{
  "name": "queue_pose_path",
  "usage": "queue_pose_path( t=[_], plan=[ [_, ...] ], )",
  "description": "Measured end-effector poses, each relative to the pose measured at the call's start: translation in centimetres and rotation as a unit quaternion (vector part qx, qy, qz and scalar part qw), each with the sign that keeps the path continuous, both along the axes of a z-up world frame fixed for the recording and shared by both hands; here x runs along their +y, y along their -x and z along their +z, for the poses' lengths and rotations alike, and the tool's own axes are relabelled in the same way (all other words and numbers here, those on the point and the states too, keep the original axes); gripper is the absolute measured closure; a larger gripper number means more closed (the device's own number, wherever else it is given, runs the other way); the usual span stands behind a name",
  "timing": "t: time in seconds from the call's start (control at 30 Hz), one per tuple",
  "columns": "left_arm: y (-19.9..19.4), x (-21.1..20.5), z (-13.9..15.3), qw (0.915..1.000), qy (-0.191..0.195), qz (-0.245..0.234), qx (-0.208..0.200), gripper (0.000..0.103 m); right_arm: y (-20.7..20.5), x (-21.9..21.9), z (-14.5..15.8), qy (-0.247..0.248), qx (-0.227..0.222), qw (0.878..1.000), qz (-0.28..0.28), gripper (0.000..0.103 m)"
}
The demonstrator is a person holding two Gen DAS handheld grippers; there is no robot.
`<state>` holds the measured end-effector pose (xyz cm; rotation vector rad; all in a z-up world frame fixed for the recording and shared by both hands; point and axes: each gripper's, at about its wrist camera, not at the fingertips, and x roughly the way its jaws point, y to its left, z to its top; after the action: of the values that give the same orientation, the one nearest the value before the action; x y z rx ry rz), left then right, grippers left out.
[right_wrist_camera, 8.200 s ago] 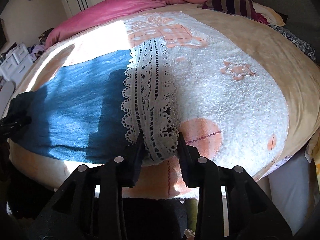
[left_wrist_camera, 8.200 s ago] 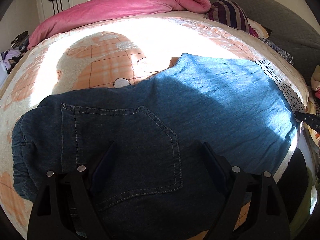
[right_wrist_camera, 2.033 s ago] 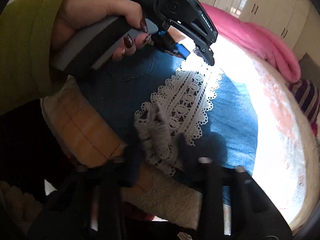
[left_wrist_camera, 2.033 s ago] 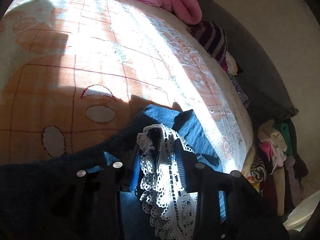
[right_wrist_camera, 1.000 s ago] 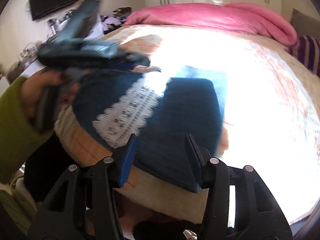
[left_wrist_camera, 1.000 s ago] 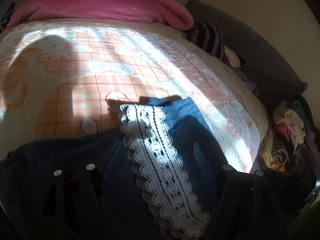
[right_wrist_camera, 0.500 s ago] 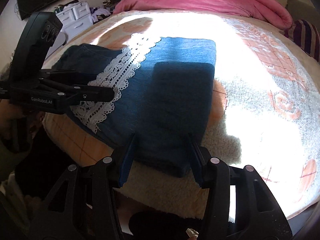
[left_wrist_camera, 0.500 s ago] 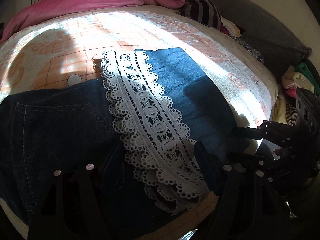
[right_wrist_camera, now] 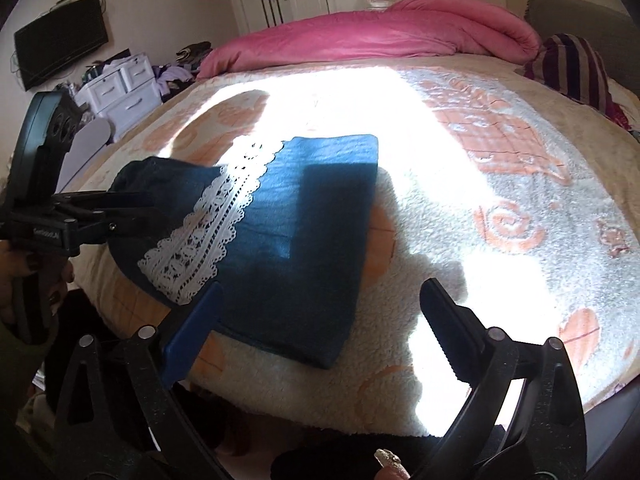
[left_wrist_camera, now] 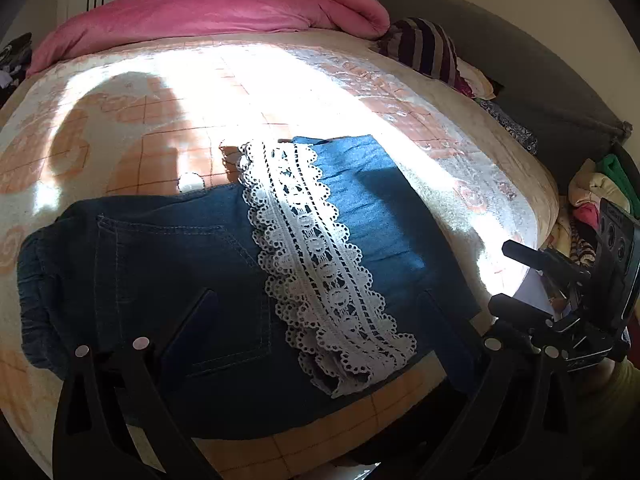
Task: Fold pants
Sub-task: 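Lay the folded skirt onto the jeans and open both grippers, then grasp the jeans' elastic waistband end with the right gripper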
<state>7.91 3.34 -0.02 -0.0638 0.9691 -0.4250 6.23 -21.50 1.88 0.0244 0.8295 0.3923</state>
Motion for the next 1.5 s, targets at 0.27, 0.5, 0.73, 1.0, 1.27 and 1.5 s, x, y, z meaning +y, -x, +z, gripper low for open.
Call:
queue_pose_path(
  t=[0.27, 0.5, 0.73, 1.0, 1.27, 1.5],
  plan=[
    [1.0, 1.3, 2.0, 0.9991, -0.022, 0.017, -0.031, 0.004, -0.4, -0.4, 1.7, -0.003, -0.016, 1.000, -0.017, 0.009],
    [1.6, 4.0, 3.0, 0.9979, -0.017, 0.048, -0.040, 0.004, -1.1, 0.6, 3.0, 0.004, -0.028, 1.000, -0.012, 0.009],
    [2.3, 8.2, 3.8, 0.9943, -0.012, 0.094, -0.049, 0.004, -1.7, 2.5, 4.1, 0.008, -0.035, 0.999, 0.006, 0.009],
    [3.9, 13.8, 3.6, 0.9860, -0.011, 0.161, -0.043, 0.004, -2.7, 5.2, 4.9, 0.011, -0.043, 0.998, 0.039, 0.009],
    [5.4, 17.8, 1.4, 0.9776, -0.008, 0.210, -0.011, 0.004, -5.1, 9.1, 6.1, 0.009, -0.042, 0.995, 0.093, 0.009],
    [6.5, 17.9, 0.0, 0.9762, -0.003, 0.217, 0.009, 0.004, -7.7, 14.1, 5.9, 0.013, -0.026, 0.988, 0.154, 0.009]
  ],
)
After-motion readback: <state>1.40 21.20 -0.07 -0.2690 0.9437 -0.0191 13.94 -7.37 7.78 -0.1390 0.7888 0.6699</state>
